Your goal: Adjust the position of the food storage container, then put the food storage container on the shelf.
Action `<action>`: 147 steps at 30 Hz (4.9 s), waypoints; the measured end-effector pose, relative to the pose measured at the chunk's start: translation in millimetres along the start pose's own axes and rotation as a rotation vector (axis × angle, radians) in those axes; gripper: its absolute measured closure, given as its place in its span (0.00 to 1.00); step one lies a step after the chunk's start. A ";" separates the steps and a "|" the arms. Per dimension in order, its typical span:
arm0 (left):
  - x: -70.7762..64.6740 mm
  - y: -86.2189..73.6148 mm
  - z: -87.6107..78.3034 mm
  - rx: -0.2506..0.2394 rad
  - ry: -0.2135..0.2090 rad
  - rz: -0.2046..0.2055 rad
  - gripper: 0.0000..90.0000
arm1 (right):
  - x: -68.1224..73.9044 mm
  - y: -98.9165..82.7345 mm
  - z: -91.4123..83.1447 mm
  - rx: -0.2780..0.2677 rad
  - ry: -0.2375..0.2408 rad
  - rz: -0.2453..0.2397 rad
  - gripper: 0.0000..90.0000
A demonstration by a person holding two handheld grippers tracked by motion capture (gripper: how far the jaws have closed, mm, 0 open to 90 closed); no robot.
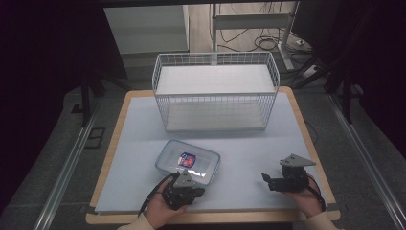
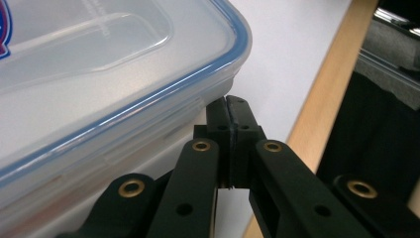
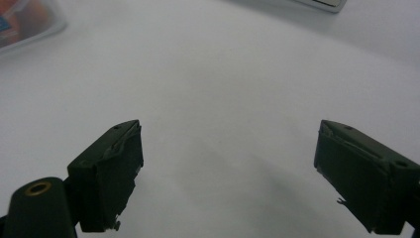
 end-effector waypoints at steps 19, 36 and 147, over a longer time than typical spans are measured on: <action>7.7 32.4 33.5 -0.007 0.032 -0.048 1.00 | 0.2 -1.3 0.3 0.008 -0.002 -0.006 0.13; 53.5 36.6 -86.7 -0.218 0.190 -0.143 1.00 | 1.6 -0.7 -1.0 0.005 -0.008 -0.004 0.14; 121.4 -21.6 -78.1 -0.231 0.102 -0.504 0.23 | 38.6 50.1 -10.2 -0.085 0.276 0.170 0.14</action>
Point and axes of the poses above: each handheld gripper's, and its own axes: z roughly forward along the jaws, y roughly out of its top, x roughly to its left, the point moved 8 cm from there along z, roughly forward along the jaws, and after that the axes turned 9 degrees about z, right-handed, at the moved point
